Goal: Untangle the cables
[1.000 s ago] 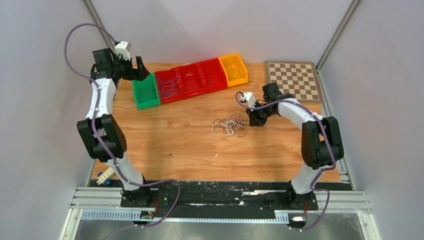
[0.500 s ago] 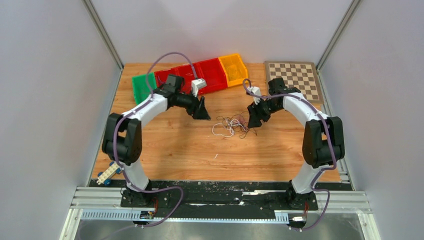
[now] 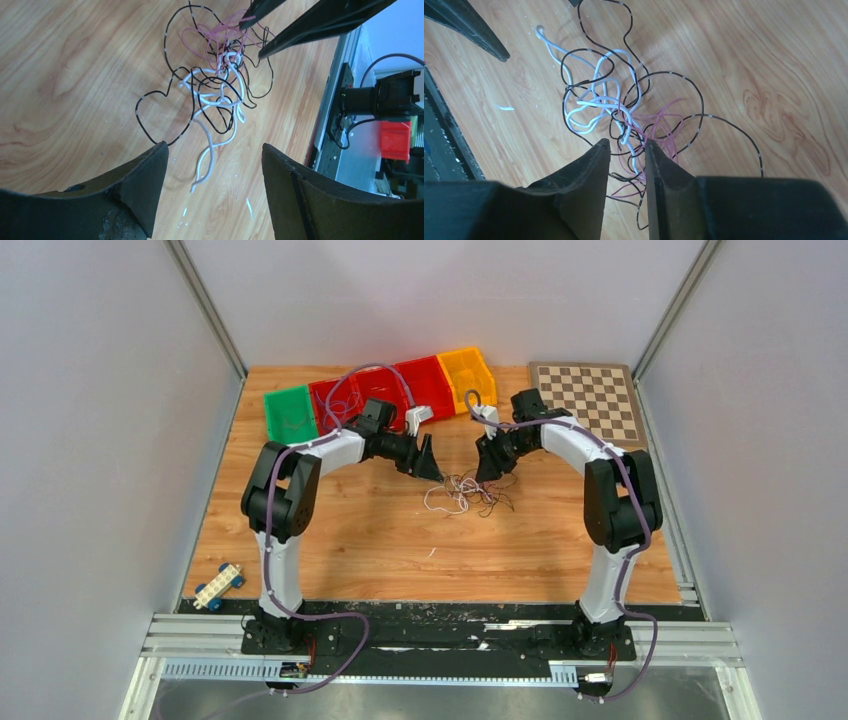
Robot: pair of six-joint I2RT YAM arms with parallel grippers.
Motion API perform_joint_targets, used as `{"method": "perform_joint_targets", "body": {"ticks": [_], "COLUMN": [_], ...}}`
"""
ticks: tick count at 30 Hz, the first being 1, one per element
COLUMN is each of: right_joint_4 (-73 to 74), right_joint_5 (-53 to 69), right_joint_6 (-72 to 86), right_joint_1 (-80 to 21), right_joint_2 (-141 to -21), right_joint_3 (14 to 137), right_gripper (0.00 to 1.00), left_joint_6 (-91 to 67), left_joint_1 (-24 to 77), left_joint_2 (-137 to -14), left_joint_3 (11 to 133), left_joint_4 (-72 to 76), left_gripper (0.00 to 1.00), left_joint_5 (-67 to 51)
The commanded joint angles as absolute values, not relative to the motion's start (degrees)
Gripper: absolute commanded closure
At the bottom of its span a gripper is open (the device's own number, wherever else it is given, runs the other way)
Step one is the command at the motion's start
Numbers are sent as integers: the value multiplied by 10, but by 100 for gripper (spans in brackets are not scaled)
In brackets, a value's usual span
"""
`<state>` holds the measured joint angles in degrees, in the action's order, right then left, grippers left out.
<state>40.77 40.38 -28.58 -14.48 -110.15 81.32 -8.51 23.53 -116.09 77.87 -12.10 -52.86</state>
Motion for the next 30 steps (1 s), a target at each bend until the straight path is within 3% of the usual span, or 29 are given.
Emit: {"method": "perform_joint_targets", "body": {"ticks": [1, 7, 16, 24, 30], "right_joint_4": [364, 318, 286, 283, 281], "right_joint_5": [394, 394, 465, 465, 490], "right_joint_6": [-295, -294, -287, -269, -241], "right_joint_1": [-150, -152, -157, -150, -152], "right_joint_2": [-1117, -1082, -996, -968, -942], "right_joint_3": [821, 800, 766, 751, 762], "right_gripper": [72, 99, 100, 100, 100], "left_joint_6": [-122, -125, -129, -196, -232], "left_joint_1": [239, 241, 240, 251, 282], "left_joint_2": [-1174, -1180, -1088, -1158, -1166], "left_joint_3": [801, 785, 714, 785, 761], "left_joint_4": [-87, -90, 61, 137, 263], "left_gripper": [24, 26, 30, 43, 22], "left_joint_5": [-533, -533, -557, -565, -580]}}
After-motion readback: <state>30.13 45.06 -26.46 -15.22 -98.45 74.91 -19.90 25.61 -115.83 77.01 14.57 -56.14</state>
